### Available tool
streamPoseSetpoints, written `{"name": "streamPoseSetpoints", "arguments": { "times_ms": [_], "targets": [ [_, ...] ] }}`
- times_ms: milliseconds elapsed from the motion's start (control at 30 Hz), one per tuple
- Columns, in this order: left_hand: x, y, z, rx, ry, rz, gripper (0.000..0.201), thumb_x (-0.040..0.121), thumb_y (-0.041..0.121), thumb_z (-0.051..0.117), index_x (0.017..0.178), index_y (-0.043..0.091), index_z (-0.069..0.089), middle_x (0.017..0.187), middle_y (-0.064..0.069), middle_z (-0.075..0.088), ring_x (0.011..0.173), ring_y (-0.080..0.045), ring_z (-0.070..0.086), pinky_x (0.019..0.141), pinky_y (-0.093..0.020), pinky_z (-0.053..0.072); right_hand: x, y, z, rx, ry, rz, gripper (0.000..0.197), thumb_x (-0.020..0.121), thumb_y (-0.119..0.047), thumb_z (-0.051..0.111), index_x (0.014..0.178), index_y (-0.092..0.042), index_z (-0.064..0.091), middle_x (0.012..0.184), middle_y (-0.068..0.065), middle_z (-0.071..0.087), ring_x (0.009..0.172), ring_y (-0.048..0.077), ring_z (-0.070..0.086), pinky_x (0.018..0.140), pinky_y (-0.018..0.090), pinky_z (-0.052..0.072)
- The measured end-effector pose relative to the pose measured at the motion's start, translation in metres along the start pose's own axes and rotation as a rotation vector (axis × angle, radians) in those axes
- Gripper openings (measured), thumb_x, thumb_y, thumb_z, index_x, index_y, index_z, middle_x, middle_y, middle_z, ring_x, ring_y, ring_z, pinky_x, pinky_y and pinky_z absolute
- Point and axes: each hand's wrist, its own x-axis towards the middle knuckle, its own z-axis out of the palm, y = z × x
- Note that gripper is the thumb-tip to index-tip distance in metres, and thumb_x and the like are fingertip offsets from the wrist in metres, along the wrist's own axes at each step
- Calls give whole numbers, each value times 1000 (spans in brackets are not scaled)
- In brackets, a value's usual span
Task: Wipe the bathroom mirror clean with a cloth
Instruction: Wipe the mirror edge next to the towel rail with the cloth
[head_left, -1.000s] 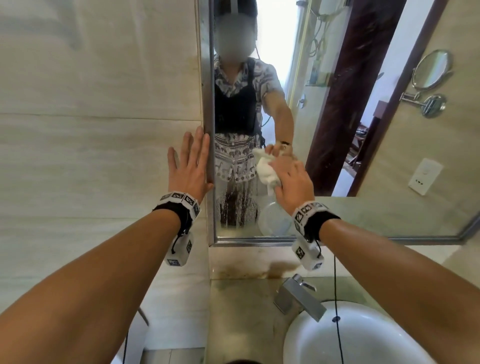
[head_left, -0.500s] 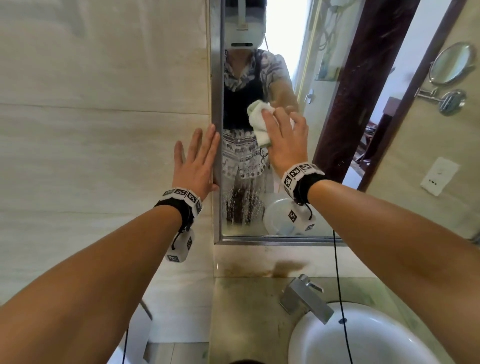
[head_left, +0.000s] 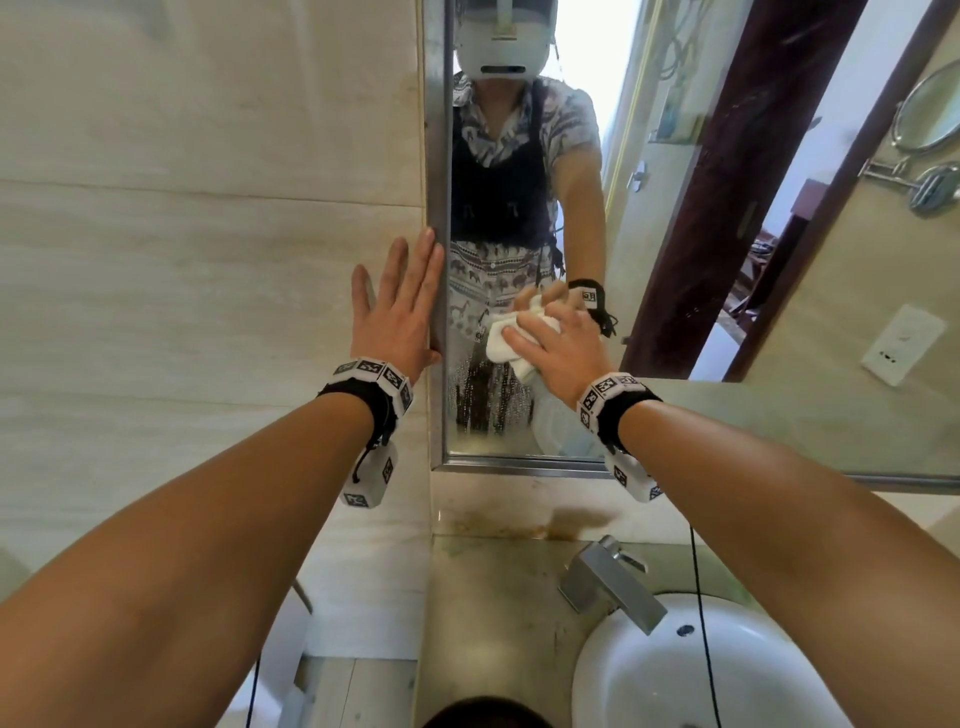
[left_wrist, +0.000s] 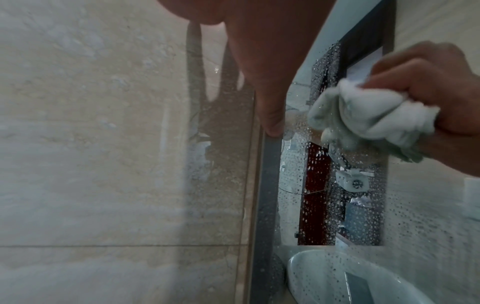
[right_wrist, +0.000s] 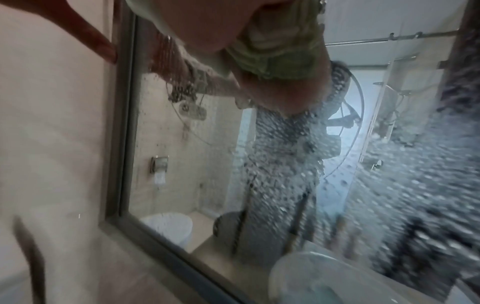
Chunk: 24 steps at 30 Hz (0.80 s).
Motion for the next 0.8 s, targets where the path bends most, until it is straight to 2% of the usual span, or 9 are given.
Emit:
{"name": "streamPoseSetpoints", "arguments": {
  "times_ms": [67,133,267,367,433,533,667,800],
  "targets": [
    [0,1,-1,0,-4,-13,145,62,52,86,153,17,-22,164,-3,-20,152,-29,-10,117,-63,13,-12,0,5,2,-110,-98,52,73,-22,73,123,-19,59,128,6,59,107,39,53,84,52,48],
    [-1,2,-1,-6,-10,-26,144,64,51,85,153,17,-22,164,-2,-20,152,-28,-11,117,-63,12,-22,-2,7,9,-203,-141,55,72,-20,77,124,-20,59,131,4,56,110,38,53,86,53,47],
    [-3,6,-6,-14,-23,-38,140,67,49,84,154,18,-21,164,-1,-21,152,-29,-10,117,-63,14,-27,-6,-1,48,-233,-130,56,70,-21,78,122,-25,57,129,1,55,112,34,49,85,49,45],
    [-6,7,-11,-34,-39,-48,140,68,50,83,153,18,-23,163,-1,-23,152,-29,-8,116,-64,17,-21,-6,-19,133,-122,-36,53,73,-25,75,123,-22,57,126,5,58,106,32,52,81,46,50],
    [-8,6,-12,-39,-40,-61,141,67,54,82,153,17,-22,163,-3,-23,152,-30,-6,116,-64,19,-9,-7,-42,179,-9,137,58,77,-26,72,131,-22,52,131,6,53,110,31,48,79,46,52],
    [-10,2,-8,-38,-48,-60,145,64,57,83,153,17,-25,163,-4,-24,152,-31,-10,117,-63,16,22,-6,-75,232,140,365,61,83,-25,65,139,-24,42,137,3,44,117,28,39,78,40,51],
    [-7,-4,-1,-46,-48,-33,149,60,58,85,152,17,-25,163,-7,-24,151,-31,-16,119,-62,9,75,4,-93,219,300,382,64,82,-23,62,142,-25,39,139,4,41,120,31,39,78,42,52],
    [-3,-7,8,-45,-40,-33,150,58,60,85,153,18,-23,164,-6,-21,151,-31,-15,118,-63,8,110,-2,-78,151,411,440,71,75,-15,62,143,-19,42,141,6,45,114,32,40,82,45,51]
  ]
}}
